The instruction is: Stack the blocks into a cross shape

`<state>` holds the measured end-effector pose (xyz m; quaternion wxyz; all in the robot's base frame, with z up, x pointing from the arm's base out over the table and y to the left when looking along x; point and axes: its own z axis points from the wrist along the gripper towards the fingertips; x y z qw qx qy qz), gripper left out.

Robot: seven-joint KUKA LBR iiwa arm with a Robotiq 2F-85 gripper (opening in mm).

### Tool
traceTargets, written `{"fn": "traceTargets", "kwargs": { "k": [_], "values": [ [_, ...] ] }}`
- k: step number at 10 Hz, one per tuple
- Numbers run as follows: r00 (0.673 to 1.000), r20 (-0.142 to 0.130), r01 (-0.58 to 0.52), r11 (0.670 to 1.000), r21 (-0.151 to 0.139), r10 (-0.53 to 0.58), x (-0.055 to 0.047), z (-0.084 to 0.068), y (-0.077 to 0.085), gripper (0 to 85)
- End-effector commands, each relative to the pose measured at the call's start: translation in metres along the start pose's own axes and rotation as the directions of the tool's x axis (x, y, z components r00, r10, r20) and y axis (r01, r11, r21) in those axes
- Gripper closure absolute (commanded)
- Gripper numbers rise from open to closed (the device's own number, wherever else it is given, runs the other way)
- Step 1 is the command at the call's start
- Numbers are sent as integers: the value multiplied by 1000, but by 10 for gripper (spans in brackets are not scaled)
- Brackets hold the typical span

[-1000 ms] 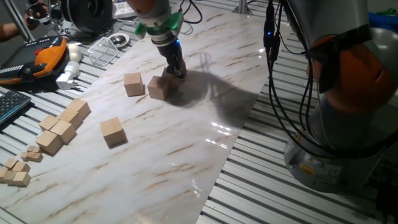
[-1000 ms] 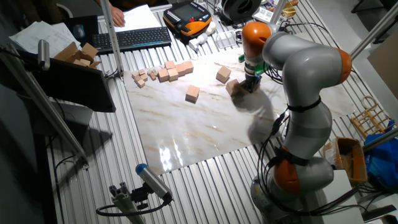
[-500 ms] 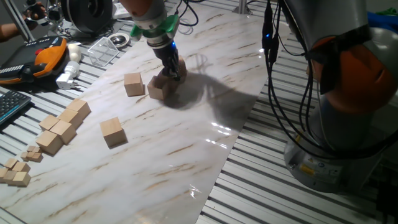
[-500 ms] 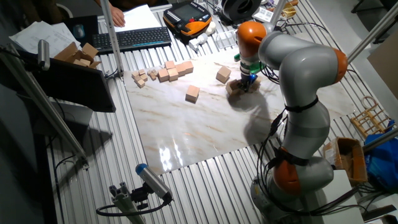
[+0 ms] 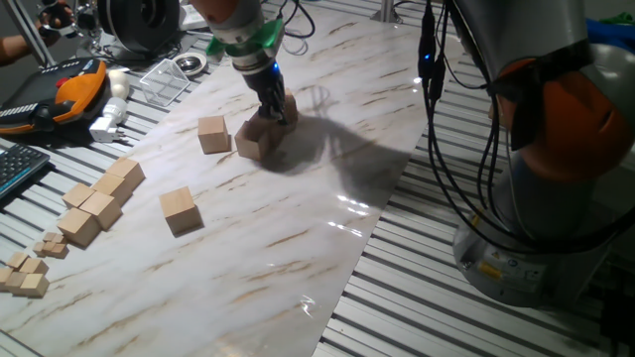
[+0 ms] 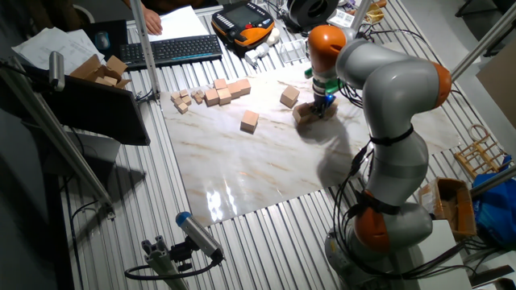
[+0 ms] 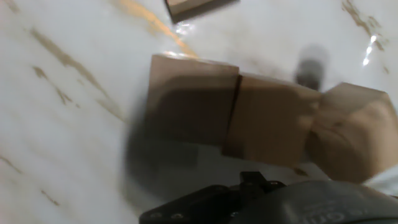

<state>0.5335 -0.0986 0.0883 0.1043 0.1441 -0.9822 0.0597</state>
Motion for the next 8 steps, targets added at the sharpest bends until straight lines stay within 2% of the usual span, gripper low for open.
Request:
{"fn": "traceTargets", "kwargs": {
  "k": [1,3,4,8],
  "values": [
    [1000,-2,10,1000,9,-10,2,-4,-5,850],
    [999,-1,33,999,20,-33,5,-7,-23,850],
    [999,11,40,999,30,-40,6,-5,-33,850],
    [997,24,67,996,54,-69,16,2,-59,850]
  ]
}}
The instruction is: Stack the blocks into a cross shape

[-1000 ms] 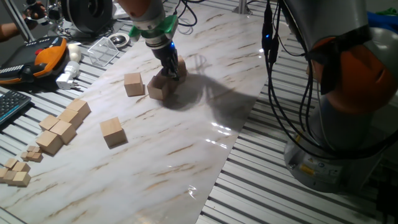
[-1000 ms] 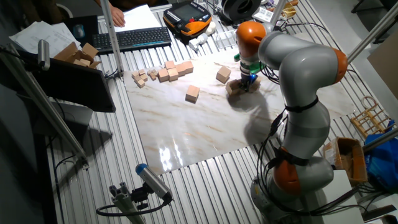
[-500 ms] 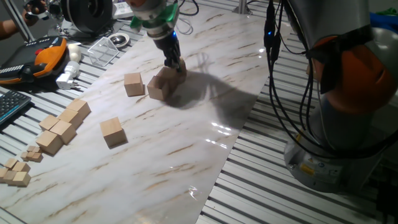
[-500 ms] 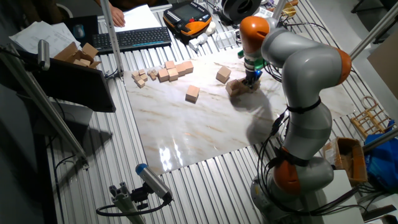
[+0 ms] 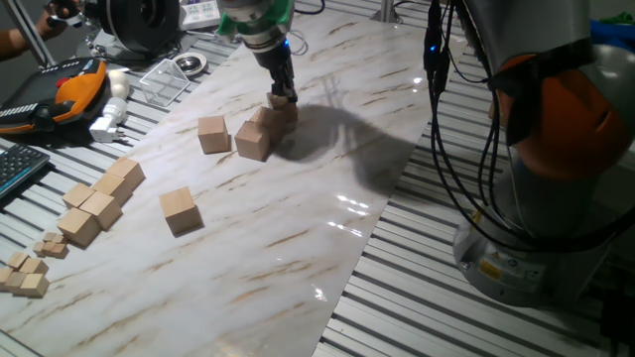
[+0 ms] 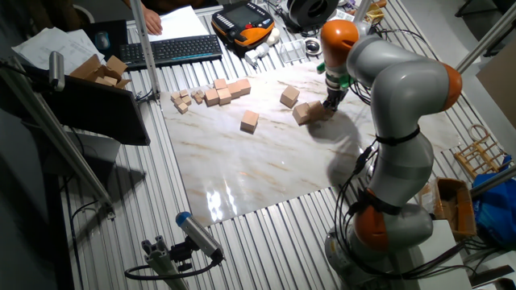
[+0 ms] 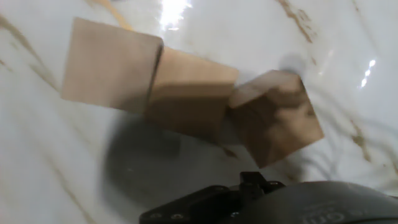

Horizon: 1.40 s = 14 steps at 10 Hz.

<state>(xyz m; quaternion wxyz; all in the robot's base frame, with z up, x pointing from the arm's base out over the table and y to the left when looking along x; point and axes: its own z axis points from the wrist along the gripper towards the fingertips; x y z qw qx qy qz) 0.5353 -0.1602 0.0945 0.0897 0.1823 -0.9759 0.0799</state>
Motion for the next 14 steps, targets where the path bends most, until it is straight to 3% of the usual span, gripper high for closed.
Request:
{"fn": "traceTargets", "kwargs": {
  "k": [1,5,7,10,14],
  "values": [
    [1000,1,5,1000,2,-5,1,1,-4,850],
    [999,26,32,999,3,-32,-5,14,-27,850],
    [999,21,30,1000,6,-30,-3,14,-31,850],
    [999,28,23,1000,-8,-22,-3,20,-27,850],
    [999,40,-7,1000,-14,7,-3,26,-8,850]
  ]
}}
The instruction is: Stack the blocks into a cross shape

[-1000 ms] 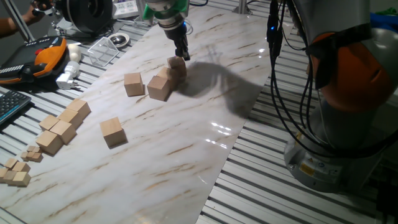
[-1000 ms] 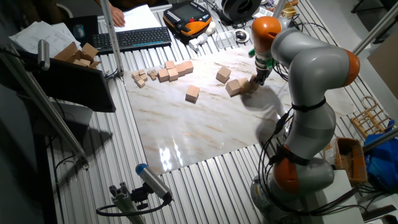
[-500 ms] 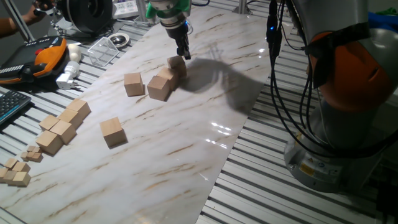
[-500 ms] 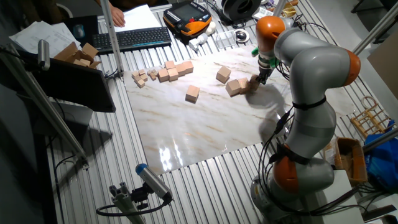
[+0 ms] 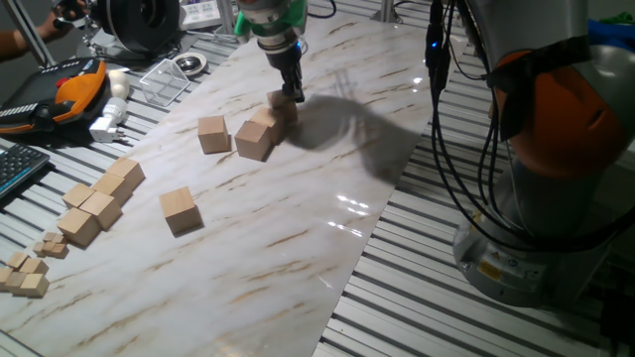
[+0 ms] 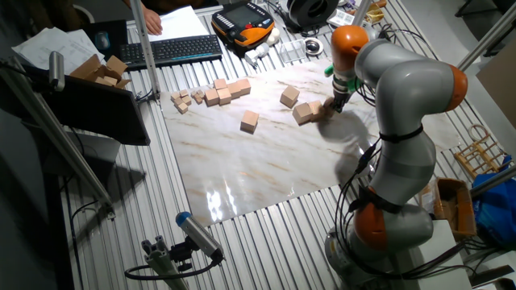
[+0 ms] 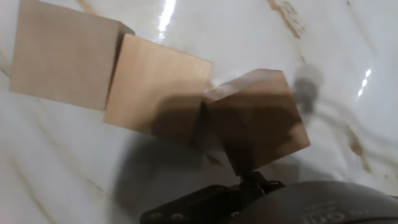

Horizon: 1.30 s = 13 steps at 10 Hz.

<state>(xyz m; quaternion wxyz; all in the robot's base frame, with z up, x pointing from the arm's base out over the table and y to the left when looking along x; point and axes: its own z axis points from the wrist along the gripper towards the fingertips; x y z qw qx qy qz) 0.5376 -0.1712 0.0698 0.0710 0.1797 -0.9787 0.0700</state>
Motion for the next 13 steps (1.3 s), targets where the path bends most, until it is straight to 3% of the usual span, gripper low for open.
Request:
{"fn": "traceTargets", "kwargs": {
  "k": [1,4,7,10,13],
  "values": [
    [1000,1,-6,1000,2,6,-1,0,4,850],
    [1000,-7,-6,1000,-3,6,-8,-3,8,850],
    [1000,-12,-17,999,-27,17,-8,-3,13,850],
    [999,-8,-43,999,-25,43,-8,-1,25,850],
    [999,-17,-39,999,-22,39,-7,-6,24,850]
  ]
}}
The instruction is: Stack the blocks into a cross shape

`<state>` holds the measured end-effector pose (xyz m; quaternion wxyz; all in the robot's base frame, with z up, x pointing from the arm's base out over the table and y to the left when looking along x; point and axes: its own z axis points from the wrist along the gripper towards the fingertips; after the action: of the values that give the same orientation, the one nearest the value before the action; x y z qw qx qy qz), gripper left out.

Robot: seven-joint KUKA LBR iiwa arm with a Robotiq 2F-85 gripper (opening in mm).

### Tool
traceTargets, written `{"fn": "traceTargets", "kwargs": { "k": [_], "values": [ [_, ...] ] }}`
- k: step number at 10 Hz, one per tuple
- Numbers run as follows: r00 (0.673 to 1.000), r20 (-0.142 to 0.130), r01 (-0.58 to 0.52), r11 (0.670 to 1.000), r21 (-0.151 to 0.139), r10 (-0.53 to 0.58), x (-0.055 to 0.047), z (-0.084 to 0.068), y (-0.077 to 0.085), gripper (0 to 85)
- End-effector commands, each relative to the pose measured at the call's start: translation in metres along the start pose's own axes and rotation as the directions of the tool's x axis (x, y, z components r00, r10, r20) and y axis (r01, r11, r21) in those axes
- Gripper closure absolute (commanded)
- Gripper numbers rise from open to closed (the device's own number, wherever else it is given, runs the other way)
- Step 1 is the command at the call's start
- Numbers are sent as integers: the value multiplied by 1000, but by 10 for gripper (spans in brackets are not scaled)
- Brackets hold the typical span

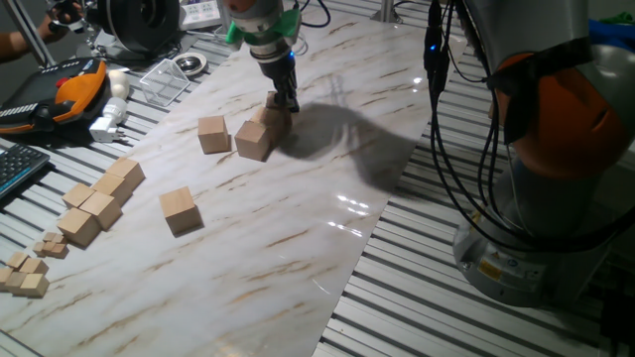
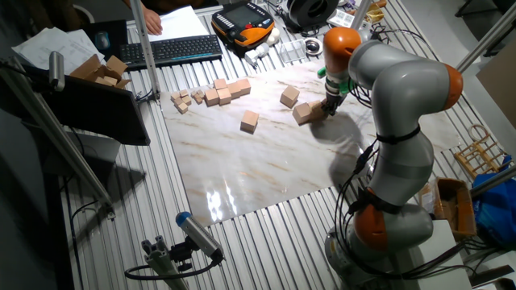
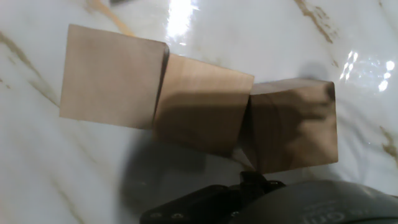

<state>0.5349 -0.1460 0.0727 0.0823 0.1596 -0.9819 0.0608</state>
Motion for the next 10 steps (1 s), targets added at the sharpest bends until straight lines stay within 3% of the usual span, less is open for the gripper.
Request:
{"fn": "traceTargets", "kwargs": {
  "k": [1,2,6,10],
  "values": [
    [1000,-5,1,1000,2,-1,5,-2,-2,850],
    [1000,-5,3,1000,3,-3,9,-4,-4,850],
    [1000,5,16,999,37,-16,1,-7,-12,850],
    [1000,9,19,1000,23,-19,-1,-5,-13,850]
  ]
}}
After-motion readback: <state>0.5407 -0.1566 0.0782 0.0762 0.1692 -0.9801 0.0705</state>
